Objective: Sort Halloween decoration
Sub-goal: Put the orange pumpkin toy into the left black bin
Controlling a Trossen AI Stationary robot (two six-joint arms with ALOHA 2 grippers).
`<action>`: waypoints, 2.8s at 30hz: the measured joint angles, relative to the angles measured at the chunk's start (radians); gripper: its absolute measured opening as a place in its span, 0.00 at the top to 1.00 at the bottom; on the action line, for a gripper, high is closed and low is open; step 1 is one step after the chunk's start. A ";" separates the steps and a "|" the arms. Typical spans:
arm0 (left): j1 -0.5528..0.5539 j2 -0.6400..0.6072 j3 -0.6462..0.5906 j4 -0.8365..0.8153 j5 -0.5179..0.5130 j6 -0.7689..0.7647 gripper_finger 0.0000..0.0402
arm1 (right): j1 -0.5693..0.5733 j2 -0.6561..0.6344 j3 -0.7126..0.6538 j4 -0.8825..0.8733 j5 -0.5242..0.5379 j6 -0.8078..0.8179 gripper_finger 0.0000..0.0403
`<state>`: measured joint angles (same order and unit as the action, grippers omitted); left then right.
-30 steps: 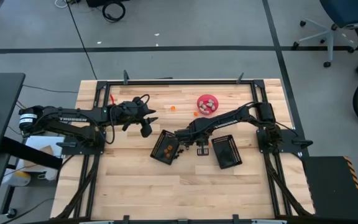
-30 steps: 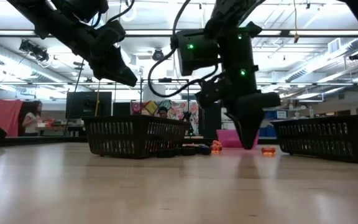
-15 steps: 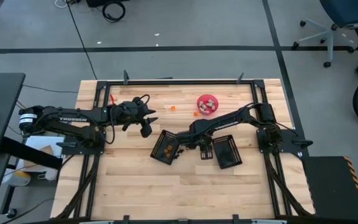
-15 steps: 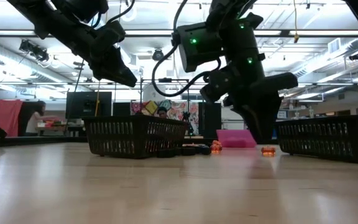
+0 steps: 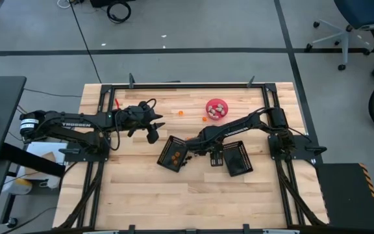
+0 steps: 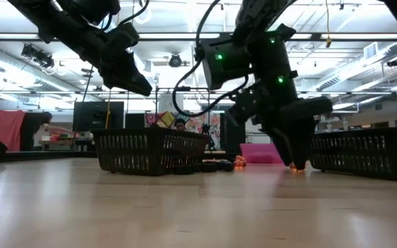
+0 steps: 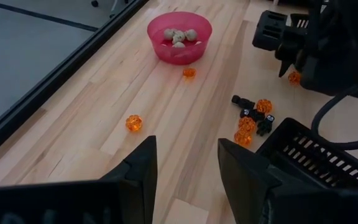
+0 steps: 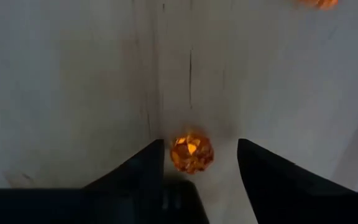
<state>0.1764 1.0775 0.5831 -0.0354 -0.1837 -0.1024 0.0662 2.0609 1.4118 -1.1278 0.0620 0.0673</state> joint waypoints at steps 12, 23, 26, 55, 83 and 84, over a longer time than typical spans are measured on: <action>0.000 0.000 0.000 0.006 0.000 0.000 0.65 | 0.002 -0.001 -0.014 0.025 0.021 0.008 0.60; 0.000 0.000 0.000 0.005 0.000 0.000 0.65 | 0.000 -0.002 -0.013 0.033 0.050 -0.008 0.76; 0.000 0.000 0.000 0.006 0.000 0.000 0.65 | -0.001 -0.002 -0.012 0.015 0.053 -0.016 0.76; 0.000 0.000 0.000 0.008 0.000 0.000 0.65 | -0.004 0.017 0.337 0.378 -0.112 -0.150 0.77; 0.000 0.000 0.000 -0.049 0.001 0.008 0.65 | -0.048 -0.131 0.056 0.414 0.058 -0.065 0.54; 0.000 0.000 0.000 -0.048 0.001 0.008 0.65 | -0.050 -0.157 0.017 0.455 0.060 -0.060 0.54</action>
<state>0.1768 1.0779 0.5827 -0.0837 -0.1825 -0.0946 0.0166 1.9035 1.4288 -0.6731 0.1224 0.0073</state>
